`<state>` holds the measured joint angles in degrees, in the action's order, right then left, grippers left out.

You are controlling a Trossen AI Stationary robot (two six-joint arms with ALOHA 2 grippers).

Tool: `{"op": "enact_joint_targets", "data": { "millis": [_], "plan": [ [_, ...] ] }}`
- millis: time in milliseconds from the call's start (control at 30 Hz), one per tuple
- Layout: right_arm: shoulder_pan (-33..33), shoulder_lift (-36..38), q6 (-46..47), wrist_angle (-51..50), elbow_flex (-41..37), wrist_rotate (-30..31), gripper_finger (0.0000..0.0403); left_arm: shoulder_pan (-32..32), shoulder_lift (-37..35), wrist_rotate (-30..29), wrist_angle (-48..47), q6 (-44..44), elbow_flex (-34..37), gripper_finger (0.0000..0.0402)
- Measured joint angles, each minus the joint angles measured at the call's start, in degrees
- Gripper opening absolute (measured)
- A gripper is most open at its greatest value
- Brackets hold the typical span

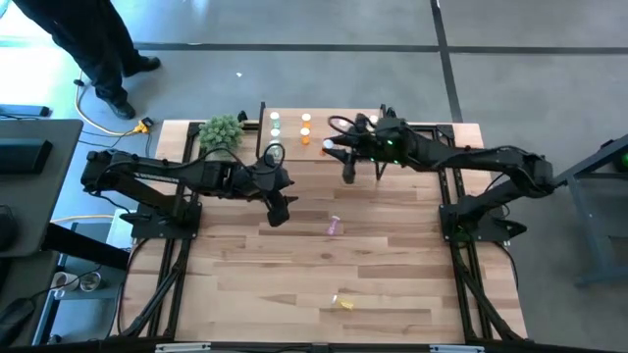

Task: Pick and place medicine bottles onto shelf by color
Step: Put the orange pill bottle on the shelf aligned with the orange pill bottle

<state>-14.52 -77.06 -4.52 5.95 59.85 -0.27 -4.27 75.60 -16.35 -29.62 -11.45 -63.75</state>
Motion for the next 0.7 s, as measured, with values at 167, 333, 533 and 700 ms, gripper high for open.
{"op": "enact_joint_targets", "data": {
  "millis": [167,333,533,700],
  "plan": [
    [-1.52,-6.49,-0.69,-3.81,6.61,-3.43,0.0103,0.49,-1.81,0.75,5.78,-3.05,6.77,0.0207],
    [-1.87,-10.63,-1.98,-4.08,9.5,-3.48,0.0103,0.93,-3.46,1.45,12.23,-4.87,13.19,0.0207],
    [-2.32,-13.32,-1.48,-1.27,9.84,-3.7,0.0103,0.98,-5.98,4.12,19.65,-6.79,20.45,0.0207],
    [-2.94,-16.9,-0.51,1.16,9.82,-3.69,0.0103,1.01,-7.58,4.09,24.06,-7.91,24.67,0.0207]
  ]
}}
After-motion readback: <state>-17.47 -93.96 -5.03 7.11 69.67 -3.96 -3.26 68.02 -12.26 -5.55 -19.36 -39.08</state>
